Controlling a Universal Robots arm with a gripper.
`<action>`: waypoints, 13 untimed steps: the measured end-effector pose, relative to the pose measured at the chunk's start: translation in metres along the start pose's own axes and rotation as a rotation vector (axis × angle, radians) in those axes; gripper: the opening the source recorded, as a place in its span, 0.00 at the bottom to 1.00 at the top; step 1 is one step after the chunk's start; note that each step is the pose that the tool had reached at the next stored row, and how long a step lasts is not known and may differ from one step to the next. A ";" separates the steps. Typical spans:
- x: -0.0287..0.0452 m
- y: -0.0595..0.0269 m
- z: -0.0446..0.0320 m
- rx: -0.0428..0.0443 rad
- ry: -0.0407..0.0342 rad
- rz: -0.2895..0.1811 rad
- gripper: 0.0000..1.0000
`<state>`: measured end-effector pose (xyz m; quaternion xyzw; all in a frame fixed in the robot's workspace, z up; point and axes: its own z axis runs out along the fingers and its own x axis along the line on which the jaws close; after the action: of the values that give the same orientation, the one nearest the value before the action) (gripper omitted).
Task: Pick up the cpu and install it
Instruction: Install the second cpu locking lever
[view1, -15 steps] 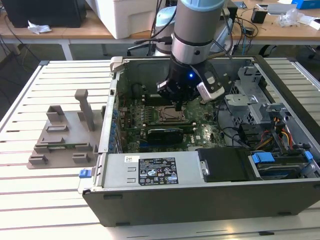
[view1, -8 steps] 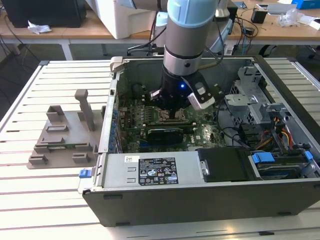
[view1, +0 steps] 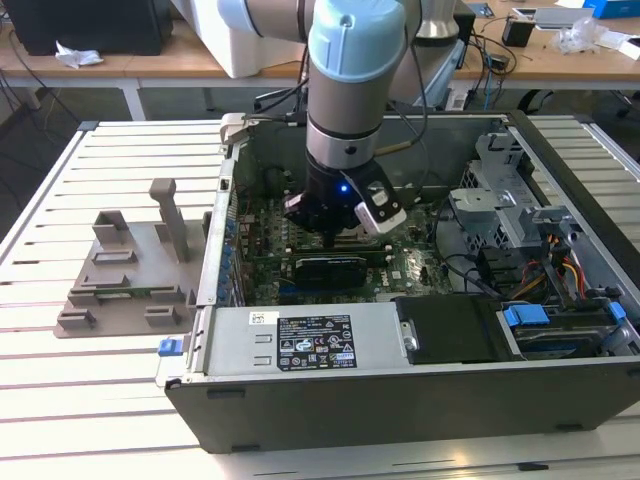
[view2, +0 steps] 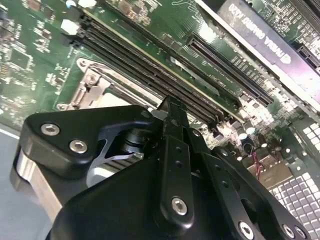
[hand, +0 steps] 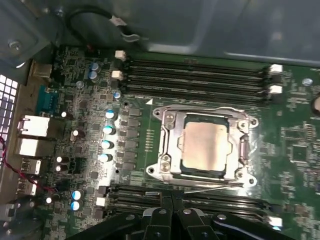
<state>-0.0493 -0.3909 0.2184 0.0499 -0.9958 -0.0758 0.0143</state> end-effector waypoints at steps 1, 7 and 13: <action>0.0016 -0.0001 0.0016 -0.0009 0.0006 -0.004 0.11; 0.0121 0.0017 0.0120 -0.0118 0.0031 -0.029 0.11; 0.0129 0.0113 0.0201 -0.0226 0.0029 -0.036 0.11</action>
<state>-0.0639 -0.3781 0.2006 0.0676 -0.9938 -0.0872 0.0149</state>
